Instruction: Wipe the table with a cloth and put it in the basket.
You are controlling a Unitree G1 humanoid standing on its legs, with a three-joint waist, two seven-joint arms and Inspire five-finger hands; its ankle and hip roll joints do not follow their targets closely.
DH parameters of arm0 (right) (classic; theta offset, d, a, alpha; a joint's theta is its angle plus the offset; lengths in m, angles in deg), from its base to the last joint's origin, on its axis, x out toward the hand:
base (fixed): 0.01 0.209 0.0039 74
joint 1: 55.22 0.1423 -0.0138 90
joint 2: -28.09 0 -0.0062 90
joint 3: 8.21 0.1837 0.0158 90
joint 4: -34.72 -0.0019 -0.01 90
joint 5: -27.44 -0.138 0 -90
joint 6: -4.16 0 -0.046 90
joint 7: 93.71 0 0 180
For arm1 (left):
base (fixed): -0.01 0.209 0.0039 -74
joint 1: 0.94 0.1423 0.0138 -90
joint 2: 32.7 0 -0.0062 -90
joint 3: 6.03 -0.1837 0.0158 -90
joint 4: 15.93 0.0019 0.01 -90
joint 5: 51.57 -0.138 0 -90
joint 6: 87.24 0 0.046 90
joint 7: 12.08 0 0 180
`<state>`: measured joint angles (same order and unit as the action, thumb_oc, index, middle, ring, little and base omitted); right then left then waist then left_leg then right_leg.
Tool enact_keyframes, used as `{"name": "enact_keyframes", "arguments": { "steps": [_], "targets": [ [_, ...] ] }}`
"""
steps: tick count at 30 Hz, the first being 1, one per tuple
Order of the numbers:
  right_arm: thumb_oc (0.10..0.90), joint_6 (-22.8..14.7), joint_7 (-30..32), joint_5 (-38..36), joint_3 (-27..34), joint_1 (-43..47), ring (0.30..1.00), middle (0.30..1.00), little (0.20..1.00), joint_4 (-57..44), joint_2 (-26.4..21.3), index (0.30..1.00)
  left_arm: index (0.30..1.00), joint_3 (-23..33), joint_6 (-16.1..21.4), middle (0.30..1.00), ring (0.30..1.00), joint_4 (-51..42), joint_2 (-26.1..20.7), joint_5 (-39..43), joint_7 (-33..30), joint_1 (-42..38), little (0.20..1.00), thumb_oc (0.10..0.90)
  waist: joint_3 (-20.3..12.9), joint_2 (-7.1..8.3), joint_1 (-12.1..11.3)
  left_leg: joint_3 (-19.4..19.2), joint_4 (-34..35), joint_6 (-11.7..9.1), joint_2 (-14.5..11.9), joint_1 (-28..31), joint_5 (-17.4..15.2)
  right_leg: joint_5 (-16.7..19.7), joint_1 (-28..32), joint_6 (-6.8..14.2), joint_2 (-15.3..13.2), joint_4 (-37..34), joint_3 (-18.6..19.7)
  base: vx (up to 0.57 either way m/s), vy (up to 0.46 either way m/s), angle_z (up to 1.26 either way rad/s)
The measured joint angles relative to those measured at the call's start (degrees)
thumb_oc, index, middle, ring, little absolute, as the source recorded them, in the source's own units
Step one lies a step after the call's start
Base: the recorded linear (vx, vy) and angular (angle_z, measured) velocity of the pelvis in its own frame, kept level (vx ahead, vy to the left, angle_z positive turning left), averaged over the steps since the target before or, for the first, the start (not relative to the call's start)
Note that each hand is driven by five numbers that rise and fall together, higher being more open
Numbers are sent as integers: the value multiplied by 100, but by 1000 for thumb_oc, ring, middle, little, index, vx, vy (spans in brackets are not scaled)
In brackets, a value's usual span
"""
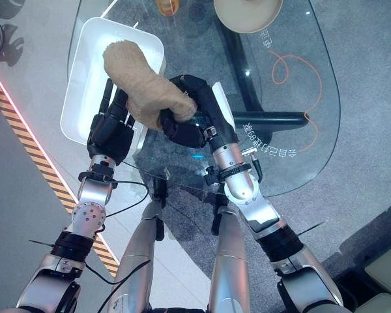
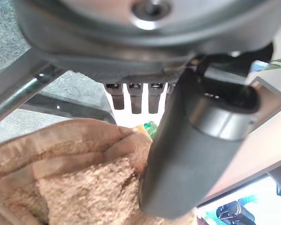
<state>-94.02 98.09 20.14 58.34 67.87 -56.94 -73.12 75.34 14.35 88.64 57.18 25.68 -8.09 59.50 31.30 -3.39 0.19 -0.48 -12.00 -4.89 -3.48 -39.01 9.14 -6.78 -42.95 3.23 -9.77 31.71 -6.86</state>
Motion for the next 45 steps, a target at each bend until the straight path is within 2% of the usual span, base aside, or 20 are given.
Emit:
{"name": "enact_keyframes", "arguments": {
  "steps": [8, 18, 23, 31, 45],
  "targets": [
    [100, 168, -92, -169, -88, 31, 300, 300, 200, 0, -2, 300, 900, -6, -38, 900, 900, 2, -1, 1, 73, 1, 900, 800, 0, 3, -1, -4, 1, 0, 1, 42, 0, 2, 35, 0, 0, 1, 8, 0, 0, 0],
    [100, 507, -90, -190, -92, 84, 300, 300, 200, 1, -5, 300, 900, -172, -116, 900, 900, 2, -7, 1, 563, 3, 900, 800, -3, 12, 6, -22, 82, 7, 1, 97, -3, 32, 80, 19, 10, -103, 26, 0, 2, -1],
    [100, 510, 14, -185, -92, 84, 300, 300, 200, 1, -4, 300, 900, -180, -129, 900, 900, 2, -9, 0, 564, -1, 900, 800, -2, 19, 4, -36, 89, 8, 4, 96, -3, 34, 80, 24, 10, -120, 35, 0, 0, 0],
    [100, 506, 522, -185, -38, 48, 300, 300, 200, 3, 18, 300, 900, -181, -129, 900, 900, -1, -8, 0, 674, -7, 900, 800, -3, 20, 19, -40, 86, 14, 4, 98, -7, 36, 79, 26, 13, -118, 48, 0, 0, 0],
    [100, 503, 848, -302, 68, -46, 300, 300, 200, 10, 179, 300, 900, -174, -159, 900, 900, -11, -8, 2, 772, -5, 900, 800, -2, 25, 41, -73, 91, 37, 7, 97, -23, 49, 80, 45, 20, -172, 83, 1, 2, 0]
  ]
}}
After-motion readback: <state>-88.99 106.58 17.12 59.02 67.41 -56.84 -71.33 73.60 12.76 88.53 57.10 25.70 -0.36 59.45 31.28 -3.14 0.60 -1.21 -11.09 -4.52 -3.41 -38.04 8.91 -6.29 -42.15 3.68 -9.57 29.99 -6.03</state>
